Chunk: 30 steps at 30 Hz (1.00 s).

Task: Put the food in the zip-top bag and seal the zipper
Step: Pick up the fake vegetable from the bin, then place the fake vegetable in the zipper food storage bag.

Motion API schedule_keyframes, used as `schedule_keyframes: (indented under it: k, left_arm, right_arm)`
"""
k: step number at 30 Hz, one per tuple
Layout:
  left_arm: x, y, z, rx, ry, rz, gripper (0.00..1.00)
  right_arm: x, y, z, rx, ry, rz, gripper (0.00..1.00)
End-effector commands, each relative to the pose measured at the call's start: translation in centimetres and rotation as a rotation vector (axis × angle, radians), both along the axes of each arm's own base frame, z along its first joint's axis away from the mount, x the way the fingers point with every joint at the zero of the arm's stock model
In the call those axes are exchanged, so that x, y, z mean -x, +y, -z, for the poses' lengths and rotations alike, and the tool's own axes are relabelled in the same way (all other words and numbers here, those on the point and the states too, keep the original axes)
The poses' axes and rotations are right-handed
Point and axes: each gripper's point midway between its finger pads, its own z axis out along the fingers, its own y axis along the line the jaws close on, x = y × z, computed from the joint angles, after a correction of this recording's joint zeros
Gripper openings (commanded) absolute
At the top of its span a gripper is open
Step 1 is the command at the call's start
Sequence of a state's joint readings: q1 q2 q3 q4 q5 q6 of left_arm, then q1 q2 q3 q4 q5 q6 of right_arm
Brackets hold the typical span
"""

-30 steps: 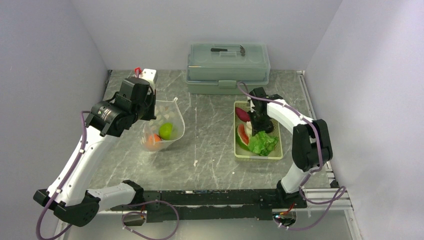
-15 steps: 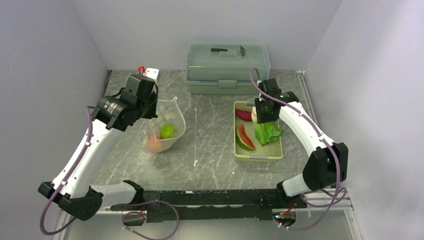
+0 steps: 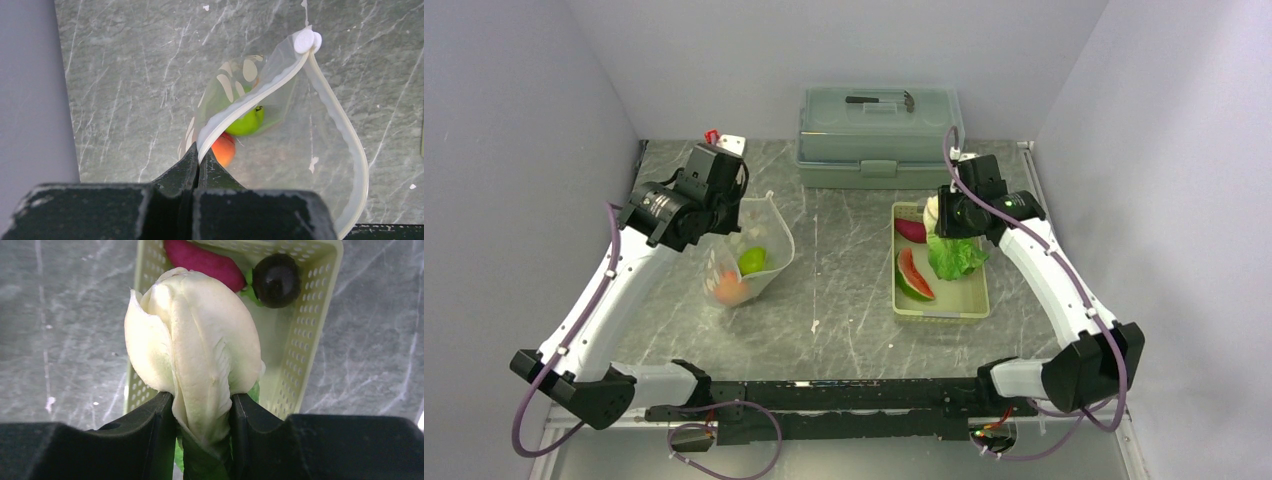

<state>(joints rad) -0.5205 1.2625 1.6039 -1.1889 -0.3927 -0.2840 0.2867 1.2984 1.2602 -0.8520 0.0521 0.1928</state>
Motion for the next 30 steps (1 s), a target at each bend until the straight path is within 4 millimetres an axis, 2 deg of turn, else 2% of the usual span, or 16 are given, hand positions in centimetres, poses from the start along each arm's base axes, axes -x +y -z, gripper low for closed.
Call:
schedule_keyframes:
  k: [1, 9, 14, 19, 22, 25, 30]
  left_arm:
    - [-0.8, 0.4, -1.4, 0.001, -0.048, -0.049, 0.0]
    - [-1.5, 0.3, -1.0, -0.012, -0.029, -0.088, 0.0]
    - [-1.9, 0.1, -0.8, -0.006, -0.017, -0.107, 0.0]
    - [-2.2, -0.3, -0.5, 0.007, -0.011, -0.115, 0.0]
    - [-2.3, -0.4, -0.3, 0.012, -0.008, -0.118, 0.0]
    - [-2.3, -0.5, -0.2, 0.021, -0.011, -0.117, 0.0]
    - [-2.3, -0.6, -0.2, 0.029, -0.019, -0.118, 0.0]
  right_arm:
    - [-0.8, 3.2, -6.1, -0.205, -0.191, -0.076, 0.0]
    - [1.4, 9.2, -14.5, -0.572, -0.331, -0.301, 0.0]
    - [2.4, 11.6, -18.2, -0.749, -0.371, -0.389, 0.0]
    - [2.9, 13.2, -21.6, -0.903, -0.391, -0.403, 0.0]
    - [2.9, 13.9, -23.0, -0.943, -0.384, -0.407, 0.0]
    - [2.8, 15.1, -23.6, -0.958, -0.352, -0.419, 0.0]
    - [2.8, 18.7, -23.5, -0.949, -0.293, -0.452, 0.0]
